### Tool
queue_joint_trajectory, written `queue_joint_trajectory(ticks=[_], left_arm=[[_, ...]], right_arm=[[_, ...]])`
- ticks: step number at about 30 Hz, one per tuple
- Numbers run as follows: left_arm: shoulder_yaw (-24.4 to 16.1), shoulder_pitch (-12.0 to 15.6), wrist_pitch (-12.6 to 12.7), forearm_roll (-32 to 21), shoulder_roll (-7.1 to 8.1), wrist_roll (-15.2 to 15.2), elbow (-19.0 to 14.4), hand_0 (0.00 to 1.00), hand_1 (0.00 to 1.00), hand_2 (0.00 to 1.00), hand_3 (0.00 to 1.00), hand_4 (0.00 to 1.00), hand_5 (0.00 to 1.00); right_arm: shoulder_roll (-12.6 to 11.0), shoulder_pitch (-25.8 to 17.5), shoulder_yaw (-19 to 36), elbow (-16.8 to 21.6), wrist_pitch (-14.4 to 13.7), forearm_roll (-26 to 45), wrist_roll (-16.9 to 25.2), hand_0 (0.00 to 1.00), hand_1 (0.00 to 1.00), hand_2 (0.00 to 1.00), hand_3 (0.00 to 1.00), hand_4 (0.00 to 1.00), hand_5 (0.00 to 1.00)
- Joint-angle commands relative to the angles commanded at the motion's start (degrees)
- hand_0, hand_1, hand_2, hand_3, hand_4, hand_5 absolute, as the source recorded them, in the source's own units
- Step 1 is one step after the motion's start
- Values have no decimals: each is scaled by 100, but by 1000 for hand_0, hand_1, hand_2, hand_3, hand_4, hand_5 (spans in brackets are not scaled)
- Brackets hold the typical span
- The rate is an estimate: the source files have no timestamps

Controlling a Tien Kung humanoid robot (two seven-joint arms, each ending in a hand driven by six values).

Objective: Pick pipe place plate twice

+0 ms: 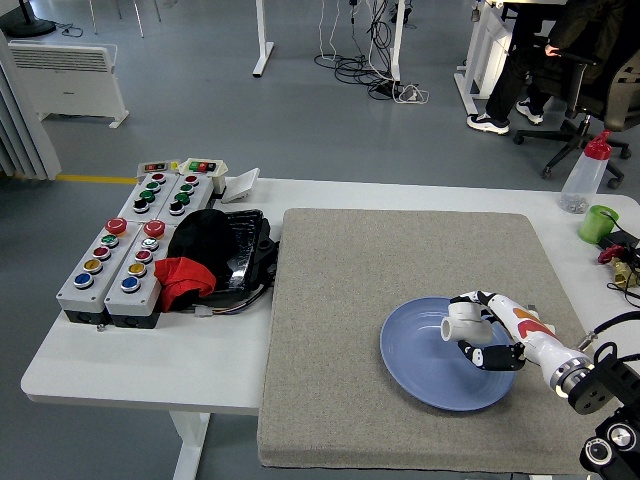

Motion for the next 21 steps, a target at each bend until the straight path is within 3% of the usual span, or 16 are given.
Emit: queue_joint_trajectory(ticks=[3, 4, 9, 10, 16, 21], left_arm=[[-20, -3, -7, 26, -6, 9, -4, 583, 576, 585, 487, 408, 998], [-25, -4, -11, 36, -8, 11, -5, 583, 576, 585, 487, 408, 998], [-43, -6, -24, 67, -15, 28, -10, 583, 576, 585, 487, 408, 998], [-42, -7, -27, 71, -15, 29, -10, 583, 575, 584, 487, 407, 998], [-59, -6, -37, 105, -20, 39, -13, 584, 576, 584, 487, 408, 998], [-64, 12, -34, 106, -27, 51, -19, 584, 576, 584, 487, 408, 998]], right_arm=[[22, 85, -47, -148, 89, -299, -61, 828, 786, 744, 663, 399, 45], [24, 96, -50, -168, 91, -358, -44, 998, 946, 998, 945, 755, 245], [-11, 93, 29, -131, 113, -277, 101, 998, 946, 998, 945, 755, 245], [-20, 91, 44, -119, 115, -244, 112, 998, 956, 998, 998, 812, 287], [-136, 48, 237, 16, 204, 104, 193, 998, 959, 998, 998, 835, 316], [-207, 64, 387, -53, 52, 206, 175, 998, 959, 998, 998, 835, 316]])
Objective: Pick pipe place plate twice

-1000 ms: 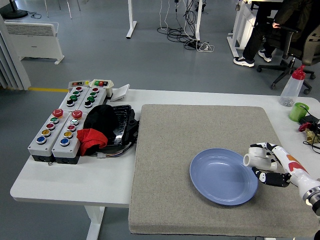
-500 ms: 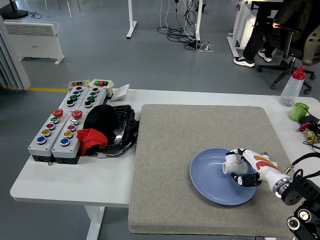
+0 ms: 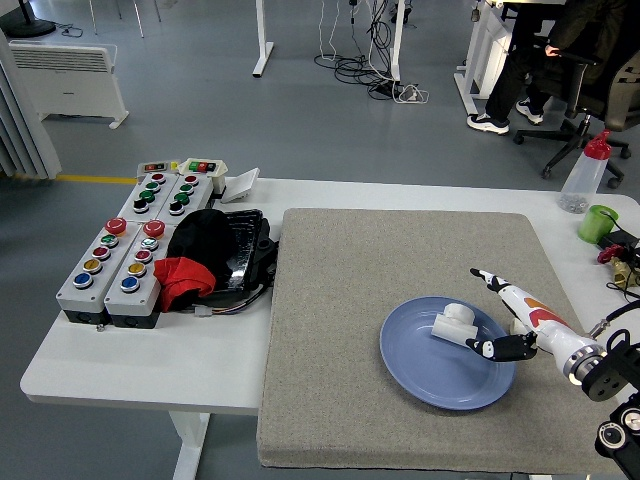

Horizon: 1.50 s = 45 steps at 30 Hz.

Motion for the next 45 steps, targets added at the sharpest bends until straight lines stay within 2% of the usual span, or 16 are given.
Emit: queue_joint_trajectory(ticks=[5, 11, 15, 24, 25, 30, 31, 36, 37, 42, 43, 45], left_arm=[[-1, 18, 2, -2, -6, 6, -4, 584, 576, 585, 487, 408, 998], [-1, 37, -8, 5, -15, 21, -10, 584, 576, 586, 487, 409, 998], [6, 50, -12, 0, -20, 24, -12, 584, 577, 585, 487, 410, 998], [87, 36, -7, -125, -23, -8, -4, 584, 578, 585, 487, 410, 998], [109, 21, -8, -150, -23, -17, -1, 584, 579, 586, 487, 410, 998], [123, -1, 4, -188, -23, -29, 2, 584, 579, 586, 487, 410, 998], [131, -5, 5, -198, -23, -30, 2, 583, 578, 585, 487, 410, 998], [140, -11, 6, -216, -23, -24, 0, 583, 578, 585, 487, 410, 998], [144, -10, 6, -220, -23, -21, -1, 584, 578, 586, 487, 410, 998], [145, -13, 1, -216, -23, -16, -3, 584, 578, 586, 487, 410, 998], [148, -14, 0, -216, -23, -15, -3, 584, 578, 585, 487, 410, 998], [151, -16, 2, -222, -21, -16, -3, 584, 578, 585, 487, 410, 998]], right_arm=[[-120, 136, 166, -337, -7, -59, -88, 998, 949, 998, 980, 814, 315], [-395, 386, 278, -843, 408, -157, -256, 998, 940, 998, 959, 792, 297], [-497, 544, 141, -1097, 578, -97, -281, 998, 935, 997, 921, 781, 291], [-510, 969, -456, -1685, 637, 180, -146, 998, 930, 985, 916, 767, 280], [-504, 1049, -553, -1782, 637, 206, -132, 958, 915, 973, 877, 743, 263], [-473, 1263, -774, -2048, 614, 341, -28, 958, 915, 973, 877, 743, 263], [-473, 1317, -848, -2103, 635, 355, -22, 912, 871, 919, 815, 728, 243], [-478, 1475, -1128, -2264, 739, 420, -42, 912, 871, 919, 815, 728, 243], [-470, 1516, -1195, -2317, 756, 443, -40, 860, 834, 863, 784, 710, 224], [-437, 1627, -1367, -2477, 781, 511, -48, 860, 834, 863, 784, 710, 224], [-432, 1644, -1408, -2510, 724, 569, -36, 704, 704, 758, 726, 610, 179], [-431, 1650, -1451, -2543, 576, 673, -16, 704, 704, 758, 726, 610, 179]])
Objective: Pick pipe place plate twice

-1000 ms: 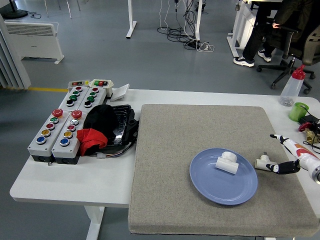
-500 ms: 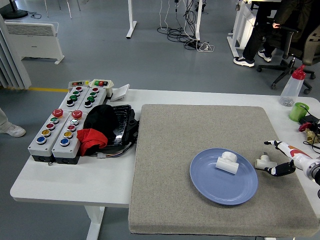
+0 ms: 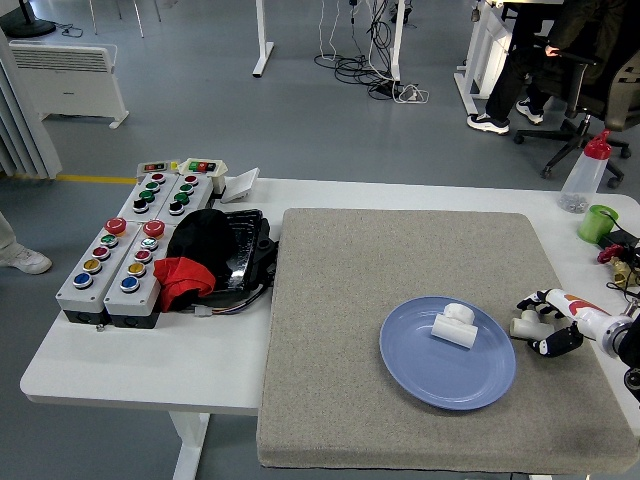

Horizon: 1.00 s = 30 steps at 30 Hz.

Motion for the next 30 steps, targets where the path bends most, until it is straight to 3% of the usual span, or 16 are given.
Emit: queue_joint_trajectory(ticks=[3, 4, 9, 10, 15, 16, 21, 22, 30], left_arm=[[6, 3, 1, -10, 4, -4, 1, 584, 578, 585, 487, 410, 998], [6, 5, 2, -12, 4, -4, 1, 584, 578, 586, 487, 410, 998], [-1, 8, -3, -1, 3, -1, 0, 584, 578, 586, 487, 410, 998], [-3, 8, -4, 4, 2, 0, 0, 583, 578, 585, 487, 409, 998], [-10, 6, -9, 14, 0, 4, -1, 583, 578, 585, 487, 409, 998], [-7, 4, -12, 15, 0, 3, -1, 583, 577, 585, 486, 409, 998], [-16, 4, -10, 21, 5, 5, -2, 583, 577, 585, 486, 409, 998], [-16, 2, -14, 30, 4, 4, -1, 584, 577, 584, 486, 409, 998], [-14, 3, -10, 28, 2, 1, -1, 583, 578, 584, 486, 408, 998]], right_arm=[[-13, -27, -20, -14, -166, 104, 66, 704, 704, 758, 726, 610, 179], [-20, -40, -20, -15, -167, 128, 66, 447, 530, 618, 644, 488, 100], [-47, -103, -26, -5, -119, 188, 23, 447, 530, 618, 644, 488, 100], [-51, -115, -22, 4, -126, 193, 29, 347, 462, 576, 607, 462, 92], [-107, -186, 59, 134, -214, 200, 93, 347, 462, 576, 607, 462, 92], [-133, -205, 103, 190, -263, 205, 123, 289, 430, 553, 587, 441, 95], [-198, -221, 146, 299, -338, 242, 192, 289, 430, 553, 587, 441, 95], [-208, -225, 152, 315, -350, 249, 203, 247, 410, 537, 574, 421, 98], [-258, -294, 290, 524, -378, 185, 202, 239, 407, 536, 569, 397, 84]])
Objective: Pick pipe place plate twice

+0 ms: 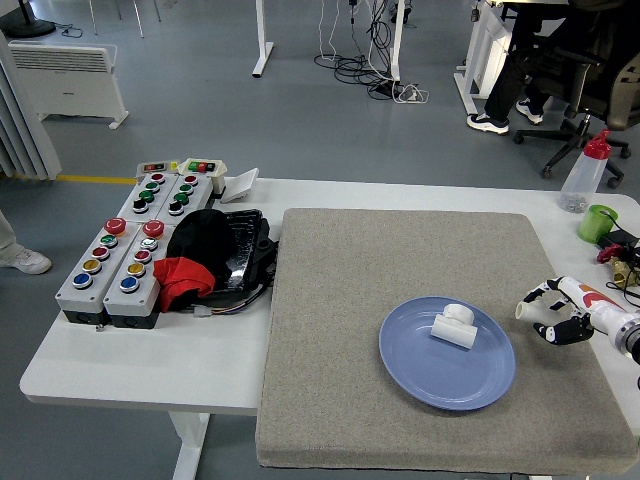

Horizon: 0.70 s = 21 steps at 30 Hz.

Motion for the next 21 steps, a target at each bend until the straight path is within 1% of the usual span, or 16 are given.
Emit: queue_joint_trajectory(ticks=[2, 7, 9, 10, 11, 12, 14, 15, 16, 17, 19, 20, 21], left_arm=[[6, 3, 6, -14, -1, -6, 1, 583, 578, 584, 486, 408, 998], [3, 0, 2, -4, -3, -11, 3, 584, 578, 584, 486, 409, 998], [3, 0, 2, -4, -3, -11, 3, 584, 578, 584, 486, 409, 998], [-1, -1, 1, 2, -3, -11, 3, 584, 578, 584, 486, 409, 998], [-7, -1, -4, 17, -4, -12, 5, 584, 578, 585, 486, 409, 998], [-10, -1, -6, 22, -4, -12, 5, 584, 578, 585, 486, 409, 998], [-11, -1, -6, 24, -4, -12, 5, 584, 578, 585, 486, 409, 998], [-11, 0, -6, 25, -4, -12, 5, 584, 578, 585, 486, 409, 998], [-17, 4, -5, 35, -4, -10, 4, 584, 578, 585, 486, 409, 998], [-20, 7, -4, 41, -4, -8, 3, 583, 578, 585, 486, 409, 998], [-27, 10, -4, 50, -4, -5, 2, 583, 578, 585, 486, 409, 998], [-28, 10, -4, 51, -4, -4, 2, 583, 578, 585, 486, 409, 998], [-35, 16, -3, 63, -4, -1, 1, 583, 578, 585, 486, 409, 998]], right_arm=[[-48, -41, 94, 220, -16, -53, -12, 239, 407, 536, 569, 397, 84], [-197, -134, 239, 1007, -87, -67, -40, 240, 409, 535, 567, 385, 88], [-201, -136, 241, 1049, -89, -66, -40, 240, 409, 535, 567, 385, 88], [-231, -154, 219, 1129, -85, -41, -52, 240, 409, 535, 567, 385, 88], [-355, -206, 71, 1390, -60, 25, -89, 245, 410, 536, 566, 386, 90], [-401, -225, 2, 1612, -50, 48, -102, 245, 410, 536, 566, 386, 90], [-419, -232, -24, 2024, -46, 57, -108, 245, 410, 536, 566, 386, 90], [-424, -235, -37, 2142, -44, 58, -107, 245, 410, 536, 566, 386, 90], [-478, -257, -193, 2337, -29, 78, -87, 245, 410, 536, 566, 386, 90], [-512, -270, -348, 2584, -21, 91, -74, 271, 420, 536, 567, 388, 94], [-536, -274, -508, 2877, -8, 82, -79, 271, 420, 536, 567, 388, 94], [-538, -274, -522, 2908, -7, 82, -79, 271, 420, 536, 567, 388, 94], [-551, -267, -727, 3085, 14, 57, -99, 271, 420, 536, 567, 388, 94]])
